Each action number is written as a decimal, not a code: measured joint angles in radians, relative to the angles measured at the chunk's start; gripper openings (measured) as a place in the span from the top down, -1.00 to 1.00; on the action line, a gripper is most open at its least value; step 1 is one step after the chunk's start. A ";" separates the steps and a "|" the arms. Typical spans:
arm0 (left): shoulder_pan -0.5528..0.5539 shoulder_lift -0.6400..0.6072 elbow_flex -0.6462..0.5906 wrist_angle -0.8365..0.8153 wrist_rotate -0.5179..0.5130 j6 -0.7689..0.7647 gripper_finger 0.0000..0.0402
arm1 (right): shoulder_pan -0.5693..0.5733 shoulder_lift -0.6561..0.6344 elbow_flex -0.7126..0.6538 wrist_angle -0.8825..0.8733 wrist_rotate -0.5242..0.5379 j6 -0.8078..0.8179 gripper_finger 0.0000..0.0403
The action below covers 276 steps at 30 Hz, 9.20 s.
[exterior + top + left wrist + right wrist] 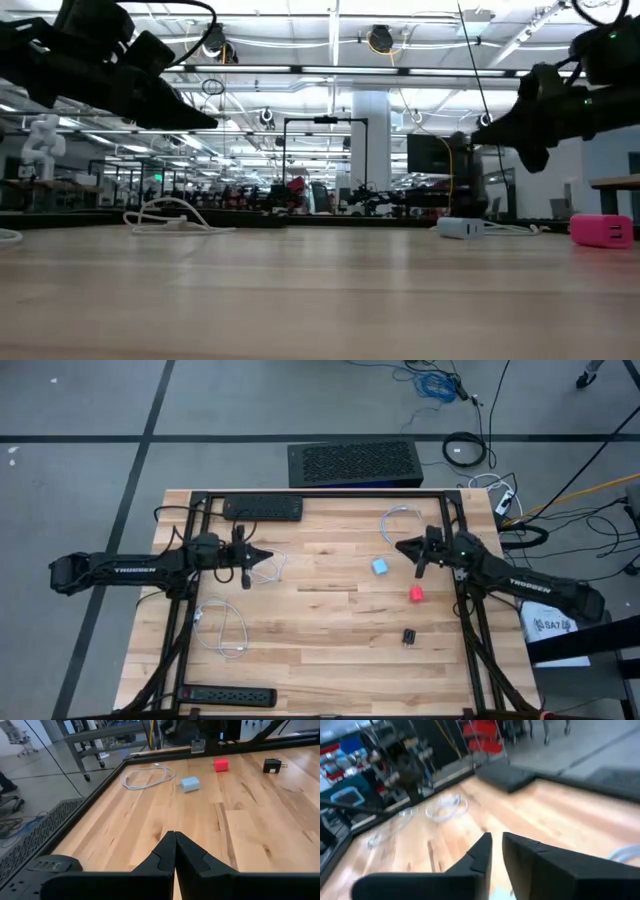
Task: Insert USB
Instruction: Insert the light blue charger adapter into the top left black outlet extension
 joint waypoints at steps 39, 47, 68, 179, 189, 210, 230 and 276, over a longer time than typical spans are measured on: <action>-0.094 1.373 1.092 0.053 0.220 0.251 0.96 | 0.020 0.177 0.013 -0.022 0.061 -0.071 0.81; -0.100 1.560 1.348 0.046 0.198 0.254 0.96 | 0.020 0.178 0.013 -0.023 0.060 -0.072 0.81; -0.092 1.567 1.454 -0.358 0.175 0.289 0.96 | 0.020 0.177 0.013 -0.022 0.053 -0.070 0.81; -0.200 0.686 0.475 0.220 0.042 0.521 0.02 | 0.229 1.288 1.279 -0.648 -0.401 -0.145 0.20; -0.217 0.686 0.475 0.256 -0.007 0.489 0.33 | 0.230 1.288 1.279 -0.646 -0.395 -0.145 0.20; -0.215 0.685 0.476 0.258 -0.027 0.521 0.75 | 0.236 1.289 1.276 -0.634 -0.391 -0.169 0.19; -0.218 0.487 0.497 -0.094 -0.085 0.517 0.03 | 0.237 1.273 1.278 -0.604 -0.404 -0.164 0.19; -0.264 0.621 0.498 0.085 -0.213 0.619 0.08 | 0.237 1.275 1.276 -0.533 -0.443 -0.126 0.19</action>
